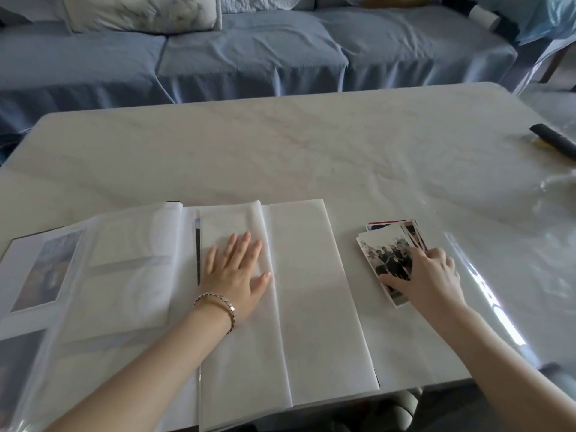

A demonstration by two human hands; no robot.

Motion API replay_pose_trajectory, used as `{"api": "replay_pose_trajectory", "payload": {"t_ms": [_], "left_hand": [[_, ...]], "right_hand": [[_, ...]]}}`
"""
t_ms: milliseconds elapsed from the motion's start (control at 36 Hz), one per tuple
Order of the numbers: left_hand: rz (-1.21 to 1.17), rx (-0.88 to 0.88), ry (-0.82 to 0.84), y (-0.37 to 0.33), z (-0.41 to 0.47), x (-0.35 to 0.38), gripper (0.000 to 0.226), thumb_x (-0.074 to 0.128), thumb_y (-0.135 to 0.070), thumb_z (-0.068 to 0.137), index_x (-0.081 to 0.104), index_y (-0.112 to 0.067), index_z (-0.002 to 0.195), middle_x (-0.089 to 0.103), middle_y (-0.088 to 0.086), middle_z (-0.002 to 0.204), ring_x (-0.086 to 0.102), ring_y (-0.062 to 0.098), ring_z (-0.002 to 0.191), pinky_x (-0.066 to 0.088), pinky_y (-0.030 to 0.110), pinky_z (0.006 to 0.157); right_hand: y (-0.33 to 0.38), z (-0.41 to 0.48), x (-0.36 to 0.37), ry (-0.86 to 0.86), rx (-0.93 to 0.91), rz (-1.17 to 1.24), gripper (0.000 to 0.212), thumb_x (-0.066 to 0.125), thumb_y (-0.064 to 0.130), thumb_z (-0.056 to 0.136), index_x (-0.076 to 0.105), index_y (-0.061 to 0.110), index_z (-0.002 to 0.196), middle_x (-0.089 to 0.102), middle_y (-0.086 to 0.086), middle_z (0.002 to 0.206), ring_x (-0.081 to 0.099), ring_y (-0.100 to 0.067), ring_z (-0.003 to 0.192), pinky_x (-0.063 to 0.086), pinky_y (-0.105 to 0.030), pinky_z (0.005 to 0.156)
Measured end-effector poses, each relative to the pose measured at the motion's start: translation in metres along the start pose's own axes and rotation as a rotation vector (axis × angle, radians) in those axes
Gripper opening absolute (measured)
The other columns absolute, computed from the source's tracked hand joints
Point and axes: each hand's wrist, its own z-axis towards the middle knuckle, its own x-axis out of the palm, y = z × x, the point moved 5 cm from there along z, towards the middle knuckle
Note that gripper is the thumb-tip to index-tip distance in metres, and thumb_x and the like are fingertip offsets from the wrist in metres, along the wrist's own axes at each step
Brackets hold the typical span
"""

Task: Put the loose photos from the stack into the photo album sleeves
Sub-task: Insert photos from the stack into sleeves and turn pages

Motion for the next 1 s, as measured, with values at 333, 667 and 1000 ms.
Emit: {"api": "replay_pose_trajectory", "payload": {"t_ms": [333,667,1000], "left_hand": [[0.048,-0.018,-0.042,0.011,-0.004,-0.004,0.093,-0.018,-0.062,0.064,0.003,-0.032,0.149,-0.007,-0.012,0.157,-0.012,0.008,0.143,-0.016,0.033,0.109],[0.033,-0.026,-0.063,0.011,-0.007,-0.005,0.093,-0.015,-0.062,0.066,0.009,-0.03,0.149,-0.001,-0.011,0.157,-0.008,0.009,0.144,-0.012,0.032,0.111],[0.036,-0.024,-0.061,0.01,-0.007,-0.005,0.093,-0.013,-0.062,0.066,0.013,-0.029,0.149,0.001,-0.01,0.157,-0.006,0.009,0.144,-0.011,0.033,0.111]], "right_hand": [[-0.01,0.001,-0.005,-0.06,0.083,0.127,0.081,0.078,0.051,0.066,0.046,0.011,0.129,0.045,-0.02,0.119,0.041,-0.037,0.115,0.034,-0.039,0.095],[-0.028,0.003,-0.007,-0.297,-0.089,0.433,0.009,0.075,0.016,0.077,0.068,0.013,0.08,0.05,0.0,0.088,0.051,-0.029,0.094,0.042,-0.034,0.078],[-0.007,0.005,0.002,-0.036,-0.045,0.397,0.069,0.078,0.048,0.067,0.052,0.017,0.123,0.055,-0.001,0.103,0.052,-0.017,0.09,0.043,-0.028,0.068]]}}
